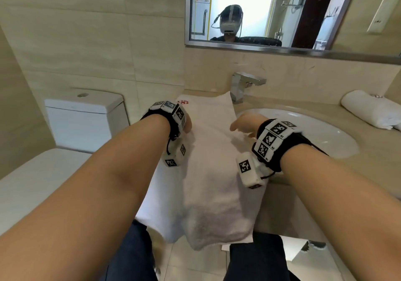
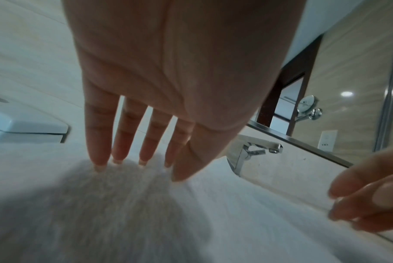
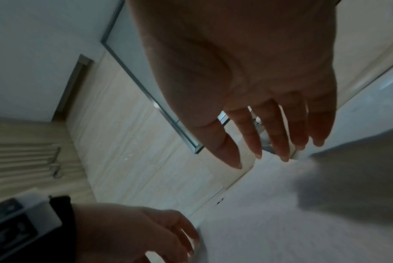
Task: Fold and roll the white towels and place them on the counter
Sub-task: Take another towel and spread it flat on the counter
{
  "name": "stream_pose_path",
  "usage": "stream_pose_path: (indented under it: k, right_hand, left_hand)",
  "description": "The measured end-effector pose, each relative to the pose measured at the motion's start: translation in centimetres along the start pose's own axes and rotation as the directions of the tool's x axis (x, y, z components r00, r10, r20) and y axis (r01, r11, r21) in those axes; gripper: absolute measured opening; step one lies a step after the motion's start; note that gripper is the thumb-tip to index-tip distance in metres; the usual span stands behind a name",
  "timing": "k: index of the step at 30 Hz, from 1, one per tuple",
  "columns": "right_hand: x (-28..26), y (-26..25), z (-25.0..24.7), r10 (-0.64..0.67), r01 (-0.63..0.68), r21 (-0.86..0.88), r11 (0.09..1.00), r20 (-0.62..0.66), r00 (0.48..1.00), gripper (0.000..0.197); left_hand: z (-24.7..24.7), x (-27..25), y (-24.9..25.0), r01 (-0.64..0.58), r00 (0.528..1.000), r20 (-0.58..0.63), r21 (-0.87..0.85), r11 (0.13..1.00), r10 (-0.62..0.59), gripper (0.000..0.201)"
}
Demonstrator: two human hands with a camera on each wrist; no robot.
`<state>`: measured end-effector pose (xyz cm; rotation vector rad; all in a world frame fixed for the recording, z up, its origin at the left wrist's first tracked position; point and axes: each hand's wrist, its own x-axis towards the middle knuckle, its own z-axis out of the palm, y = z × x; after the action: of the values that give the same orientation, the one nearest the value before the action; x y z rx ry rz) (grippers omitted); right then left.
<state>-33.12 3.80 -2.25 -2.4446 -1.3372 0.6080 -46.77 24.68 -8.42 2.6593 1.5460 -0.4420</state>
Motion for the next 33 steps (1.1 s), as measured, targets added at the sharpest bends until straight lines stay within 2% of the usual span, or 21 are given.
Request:
stream_pose_path:
  k: [2,3,5,7,10,12,14,17,20,23,25,29,33]
  right_hand:
    - [1.2,-1.9,0.2,-0.066,0.073,-0.160,0.984,0.049,0.997,0.046]
    - [1.8,-2.9,0.1,-0.082,0.100,-0.233,0.967,0.086,0.993,0.046]
    - [3.4,-4.6,0.0,-0.092,0.139,-0.344,0.929,0.151,0.984,0.049]
    - [5.5,-5.9,-0.3,-0.083,0.162,-0.398,0.903,0.208,0.975,0.052]
    - [9.7,-7.6,-0.6,-0.073,0.172,-0.468,0.867,0.222,0.972,0.057]
    - [12.8,-8.5,-0.9,-0.071,0.178,-0.519,0.836,0.220,0.973,0.057]
    - [14.7,-8.9,-1.4,-0.033,0.172,-0.545,0.821,0.256,0.966,0.060]
    - [16.4,-8.7,-0.5,0.041,0.156,-0.603,0.782,0.300,0.953,0.072]
    - [18.5,-8.5,1.0,0.061,0.163,-0.712,0.683,0.278,0.959,0.082]
    - [20.8,-10.2,0.3,0.093,0.157,-0.682,0.715,0.315,0.945,0.078]
    - [21.9,-10.9,0.4,0.076,0.135,-0.643,0.754,0.289,0.954,0.086]
    - [23.8,-10.4,2.2,0.010,0.101,-0.533,0.840,0.201,0.980,0.079]
    - [25.4,-10.2,1.9,0.035,0.036,-0.490,0.871,0.135,0.990,0.086]
  left_hand:
    - [-1.3,-2.8,-0.1,0.026,1.000,0.020,-0.149,0.989,-0.023,0.020]
    - [-2.0,-4.8,0.1,0.024,0.999,0.051,-0.237,0.971,-0.012,0.030]
    - [-2.8,-5.7,-0.3,0.025,0.992,0.125,-0.379,0.925,0.024,0.060]
    - [-3.2,-5.0,-0.8,0.044,0.989,0.147,-0.405,0.913,0.018,0.072]
    - [-4.1,-3.5,-1.8,0.004,0.999,0.045,-0.263,0.965,0.008,0.059]
    - [-5.0,-2.2,-2.5,-0.007,1.000,-0.006,-0.187,0.982,0.006,0.063]
    - [-5.2,-0.4,-3.3,-0.023,0.999,0.041,-0.112,0.993,0.028,0.074]
    - [-3.8,2.4,-3.6,-0.086,0.980,0.183,0.067,0.994,0.072,0.088]
    - [-2.4,4.9,-3.5,-0.121,0.977,0.185,0.074,0.990,0.105,0.095]
    - [-2.6,7.4,-3.9,-0.149,0.970,0.209,0.092,0.985,0.127,0.101]
    - [-3.3,8.6,-4.0,-0.171,0.969,0.205,0.137,0.976,0.141,0.102]
    - [-4.2,10.7,-4.0,-0.195,0.965,0.204,0.129,0.972,0.166,0.104]
    - [-5.3,12.9,-4.0,-0.190,0.963,0.219,0.150,0.970,0.155,0.104]
